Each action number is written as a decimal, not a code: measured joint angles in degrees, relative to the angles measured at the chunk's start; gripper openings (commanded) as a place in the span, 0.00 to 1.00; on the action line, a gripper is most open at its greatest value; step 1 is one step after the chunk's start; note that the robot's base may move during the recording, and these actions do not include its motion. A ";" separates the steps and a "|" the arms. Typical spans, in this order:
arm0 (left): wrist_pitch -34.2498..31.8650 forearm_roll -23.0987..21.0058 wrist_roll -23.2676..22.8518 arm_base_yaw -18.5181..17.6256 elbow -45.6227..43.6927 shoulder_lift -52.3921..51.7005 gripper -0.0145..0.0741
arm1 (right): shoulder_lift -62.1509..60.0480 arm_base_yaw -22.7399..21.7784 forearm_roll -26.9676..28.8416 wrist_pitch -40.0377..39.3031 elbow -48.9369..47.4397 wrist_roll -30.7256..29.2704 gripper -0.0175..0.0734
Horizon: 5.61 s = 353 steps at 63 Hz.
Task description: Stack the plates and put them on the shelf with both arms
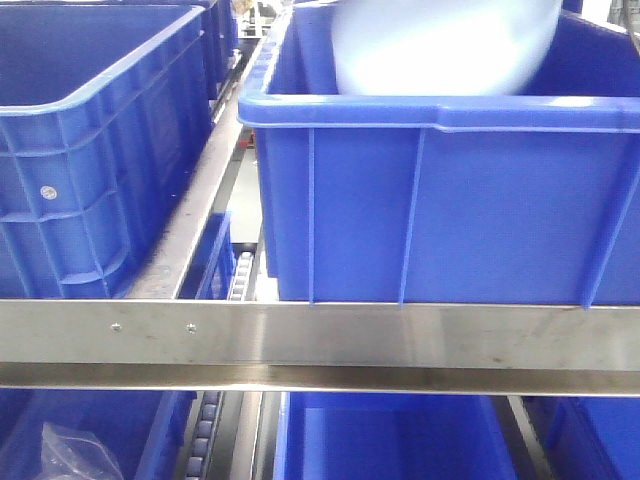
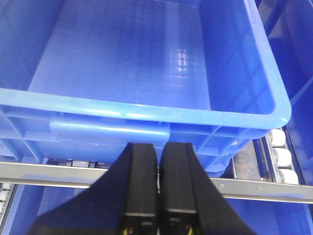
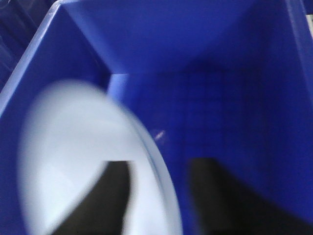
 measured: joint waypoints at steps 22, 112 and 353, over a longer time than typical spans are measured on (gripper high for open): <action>0.00 0.00 0.00 0.00 0.00 0.00 0.27 | -10.96 -0.75 0.19 -2.60 6.79 0.00 0.72; 0.00 0.00 0.00 0.00 0.00 0.00 0.27 | -62.50 -11.95 0.19 -6.19 45.13 0.00 0.25; -23.17 -4.26 8.91 0.00 30.06 -34.18 0.27 | -84.41 -11.95 0.19 -13.27 75.77 0.00 0.25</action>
